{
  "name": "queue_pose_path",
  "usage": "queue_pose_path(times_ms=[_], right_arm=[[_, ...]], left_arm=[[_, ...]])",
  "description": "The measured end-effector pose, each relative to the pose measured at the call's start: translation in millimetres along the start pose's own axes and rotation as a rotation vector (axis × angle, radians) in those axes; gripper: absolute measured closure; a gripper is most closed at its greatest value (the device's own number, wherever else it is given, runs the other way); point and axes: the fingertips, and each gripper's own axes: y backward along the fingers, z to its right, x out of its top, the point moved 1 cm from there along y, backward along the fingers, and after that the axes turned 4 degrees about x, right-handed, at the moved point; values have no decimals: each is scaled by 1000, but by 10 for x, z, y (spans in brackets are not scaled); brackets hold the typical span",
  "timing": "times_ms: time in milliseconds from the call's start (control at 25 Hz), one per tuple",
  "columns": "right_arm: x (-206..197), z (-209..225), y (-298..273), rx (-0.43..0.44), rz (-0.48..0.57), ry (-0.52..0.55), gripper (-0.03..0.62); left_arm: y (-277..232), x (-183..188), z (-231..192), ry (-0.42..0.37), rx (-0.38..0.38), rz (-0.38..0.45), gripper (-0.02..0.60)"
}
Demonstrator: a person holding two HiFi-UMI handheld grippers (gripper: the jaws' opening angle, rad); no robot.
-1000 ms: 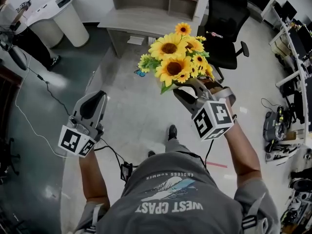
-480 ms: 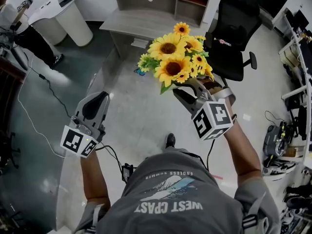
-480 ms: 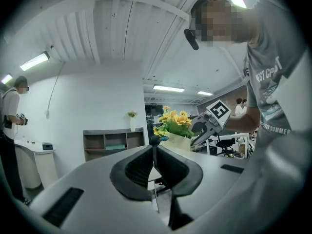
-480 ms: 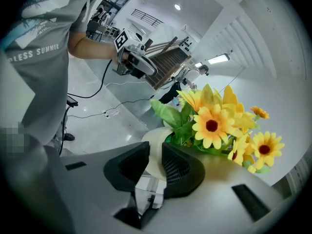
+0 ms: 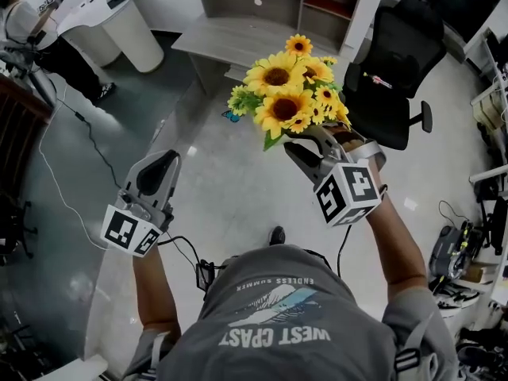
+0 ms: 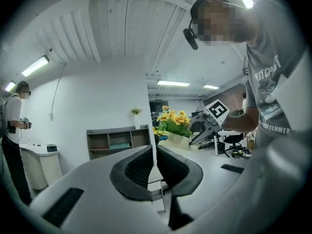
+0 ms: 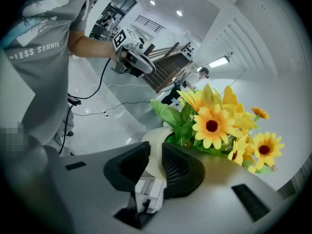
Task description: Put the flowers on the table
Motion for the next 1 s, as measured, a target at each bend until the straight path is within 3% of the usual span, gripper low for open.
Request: queue_pose_path(times_ms=[480,1000], right_arm=[[-37,27,-97,-15,1,-18,493],[53,14,-67,-60,-68,-53,493]], left_arm=[[-78,-62,-1,-13,-33,-2,544],[-372,-51,-72,-5,-159,56,543]])
